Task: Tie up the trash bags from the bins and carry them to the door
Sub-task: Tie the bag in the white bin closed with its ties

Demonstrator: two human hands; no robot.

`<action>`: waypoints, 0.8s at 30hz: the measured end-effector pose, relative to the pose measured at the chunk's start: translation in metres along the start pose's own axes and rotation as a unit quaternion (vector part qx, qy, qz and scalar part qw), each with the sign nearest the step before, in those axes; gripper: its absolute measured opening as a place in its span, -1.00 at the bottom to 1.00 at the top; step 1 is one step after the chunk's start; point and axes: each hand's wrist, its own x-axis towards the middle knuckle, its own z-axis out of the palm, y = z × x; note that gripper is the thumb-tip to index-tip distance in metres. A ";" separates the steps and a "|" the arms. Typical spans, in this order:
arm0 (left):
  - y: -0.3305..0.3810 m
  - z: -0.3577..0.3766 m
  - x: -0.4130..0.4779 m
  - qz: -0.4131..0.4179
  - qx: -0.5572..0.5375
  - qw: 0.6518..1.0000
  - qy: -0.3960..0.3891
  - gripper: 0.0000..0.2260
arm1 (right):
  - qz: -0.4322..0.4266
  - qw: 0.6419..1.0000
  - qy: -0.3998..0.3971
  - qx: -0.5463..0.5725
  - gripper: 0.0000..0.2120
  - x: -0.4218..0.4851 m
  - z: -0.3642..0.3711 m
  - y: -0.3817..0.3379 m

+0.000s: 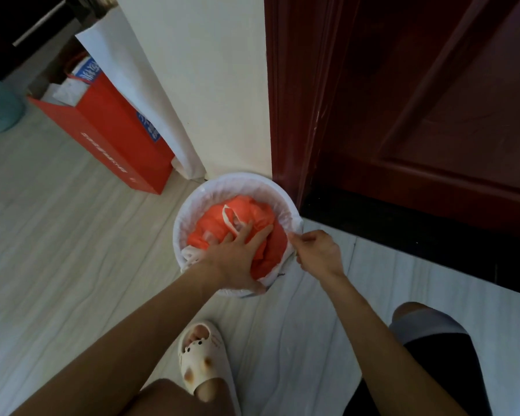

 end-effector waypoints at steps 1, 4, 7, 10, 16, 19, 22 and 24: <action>0.001 0.000 0.000 -0.002 -0.003 1.000 0.000 0.17 | -0.001 1.000 0.001 0.010 -0.77 0.006 -0.002 -0.001; -0.002 0.000 0.002 -0.016 -0.016 1.000 -0.006 0.26 | 0.041 0.990 -0.063 0.116 -0.86 0.011 -0.011 -0.006; -0.005 -0.001 0.008 -0.003 -0.024 0.999 -0.030 0.27 | 0.057 0.970 -0.105 0.213 -0.90 0.009 -0.013 -0.010; -0.002 -0.005 0.015 0.025 -0.011 0.998 -0.052 0.25 | -0.024 0.984 -0.056 0.165 -0.84 0.001 -0.003 -0.013; -0.003 -0.009 0.014 0.047 0.022 0.997 -0.061 0.24 | -0.023 0.973 -0.080 0.217 -0.76 -0.005 -0.006 -0.010; -0.006 -0.010 0.015 0.038 0.016 0.997 -0.062 0.23 | 0.041 0.950 -0.096 0.296 -0.92 0.003 -0.010 -0.017; -0.009 -0.010 0.013 0.026 0.005 0.998 -0.064 0.23 | 0.075 0.948 -0.070 0.300 -0.92 0.018 -0.006 -0.031; -0.008 -0.011 0.009 0.026 0.007 0.998 -0.059 0.21 | 0.075 0.948 -0.052 0.305 -0.96 0.030 -0.005 -0.043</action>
